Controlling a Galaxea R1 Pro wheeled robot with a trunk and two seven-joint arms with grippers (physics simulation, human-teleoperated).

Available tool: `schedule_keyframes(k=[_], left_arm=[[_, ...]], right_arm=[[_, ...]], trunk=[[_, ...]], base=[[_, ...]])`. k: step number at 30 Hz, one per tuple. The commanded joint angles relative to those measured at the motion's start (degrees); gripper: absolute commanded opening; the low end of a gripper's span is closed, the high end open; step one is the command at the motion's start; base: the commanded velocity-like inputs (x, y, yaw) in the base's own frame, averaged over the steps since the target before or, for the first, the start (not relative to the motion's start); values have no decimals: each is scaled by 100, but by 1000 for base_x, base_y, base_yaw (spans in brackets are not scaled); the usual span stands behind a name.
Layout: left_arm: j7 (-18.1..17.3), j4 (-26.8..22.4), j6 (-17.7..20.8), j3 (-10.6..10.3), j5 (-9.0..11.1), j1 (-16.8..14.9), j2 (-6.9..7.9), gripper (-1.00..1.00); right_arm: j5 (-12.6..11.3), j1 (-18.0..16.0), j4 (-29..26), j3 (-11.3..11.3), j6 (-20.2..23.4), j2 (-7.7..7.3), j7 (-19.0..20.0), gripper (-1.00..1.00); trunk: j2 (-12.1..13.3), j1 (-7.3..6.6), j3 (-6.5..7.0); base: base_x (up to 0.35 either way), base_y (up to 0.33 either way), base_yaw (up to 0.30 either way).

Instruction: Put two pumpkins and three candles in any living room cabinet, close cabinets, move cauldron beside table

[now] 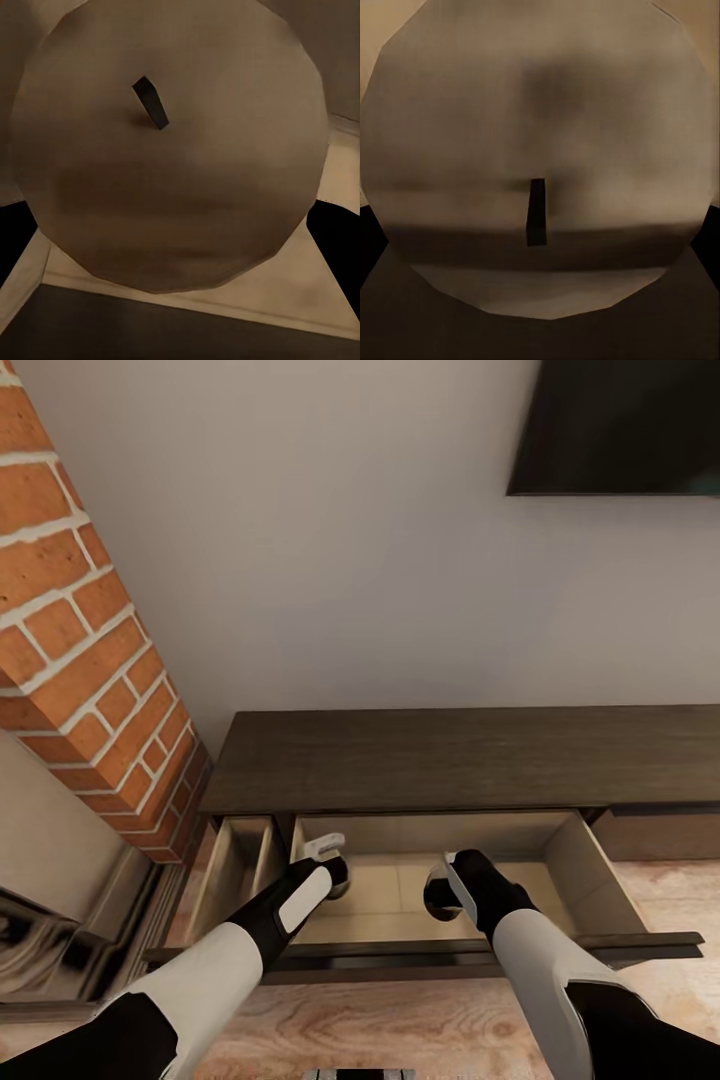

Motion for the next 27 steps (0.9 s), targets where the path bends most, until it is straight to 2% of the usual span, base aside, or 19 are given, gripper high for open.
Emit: schedule_keyframes(k=[1,5,8,11,13,21,27], left_arm=[[-32,0,1,-1,-11,-1,2,-100],[-76,-27,-11,3,-10,-1,5,-100],[-184,-73,-24,-7,-9,4,14,-100],[-832,-73,-21,-10,-9,22,51,-100],[-985,-64,-19,-10,-9,24,61,-100],[-1063,-37,-11,5,-8,25,82,-100],[-1067,-44,-7,5,-9,30,83,-100]], right_arm=[[-12,-1,-12,2,0,3,2,-100],[-287,-1,-50,2,8,4,5,-100],[-375,-1,-75,2,10,-11,3,-100],[-402,-1,-88,2,13,-19,5,-100],[-405,-1,-91,2,16,-19,11,-100],[-405,-1,-90,26,19,4,15,-100],[-406,-1,-90,30,25,7,22,-100]], trunk=[[-42,22,-28],[-202,110,-137],[-202,110,-165],[-202,110,-185],[-202,110,-189],[-202,110,-191],[-202,110,-191]], base=[[0,0,0],[0,0,0],[0,0,0],[0,0,0],[0,0,0],[189,0,0],[46,0,0]])
